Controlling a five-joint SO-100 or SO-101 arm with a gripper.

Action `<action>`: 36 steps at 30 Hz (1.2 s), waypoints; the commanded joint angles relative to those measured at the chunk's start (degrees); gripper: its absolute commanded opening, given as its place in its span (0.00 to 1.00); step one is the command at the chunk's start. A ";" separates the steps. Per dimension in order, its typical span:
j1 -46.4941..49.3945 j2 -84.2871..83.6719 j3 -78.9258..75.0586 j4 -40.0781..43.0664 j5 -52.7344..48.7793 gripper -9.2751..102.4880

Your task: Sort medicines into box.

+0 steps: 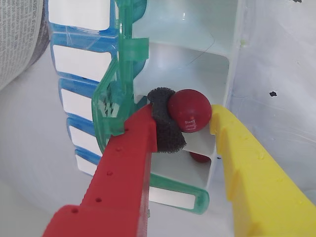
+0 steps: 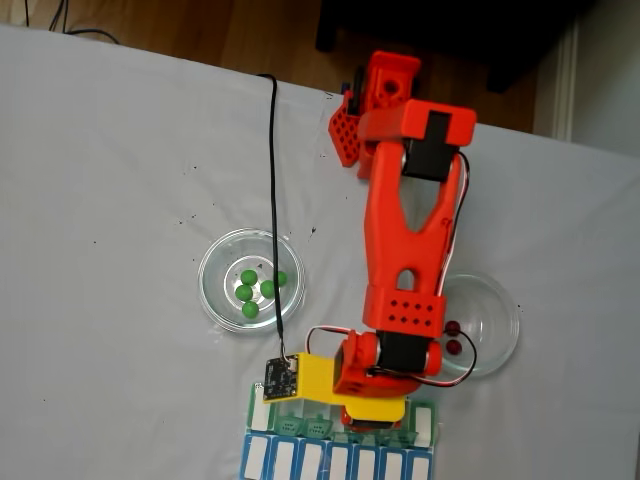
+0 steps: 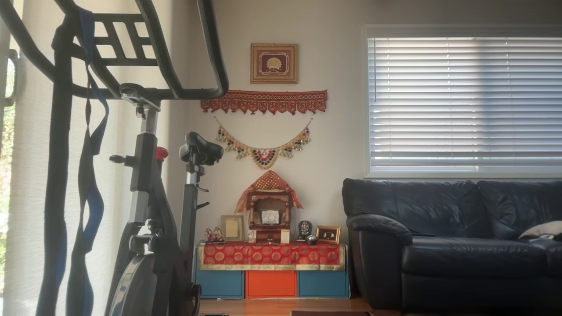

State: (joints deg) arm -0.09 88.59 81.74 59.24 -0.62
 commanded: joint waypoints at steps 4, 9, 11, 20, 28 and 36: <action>3.16 2.29 -6.94 0.79 -1.05 0.09; 3.52 4.39 -4.83 0.88 0.00 0.09; 3.52 4.92 -4.04 0.35 0.44 0.09; 3.96 6.77 -1.05 -0.26 1.23 0.09; 3.78 9.05 1.67 0.97 2.29 0.09; 4.83 8.53 1.41 0.97 1.85 0.09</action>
State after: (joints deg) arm 0.88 90.18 84.73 59.85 1.14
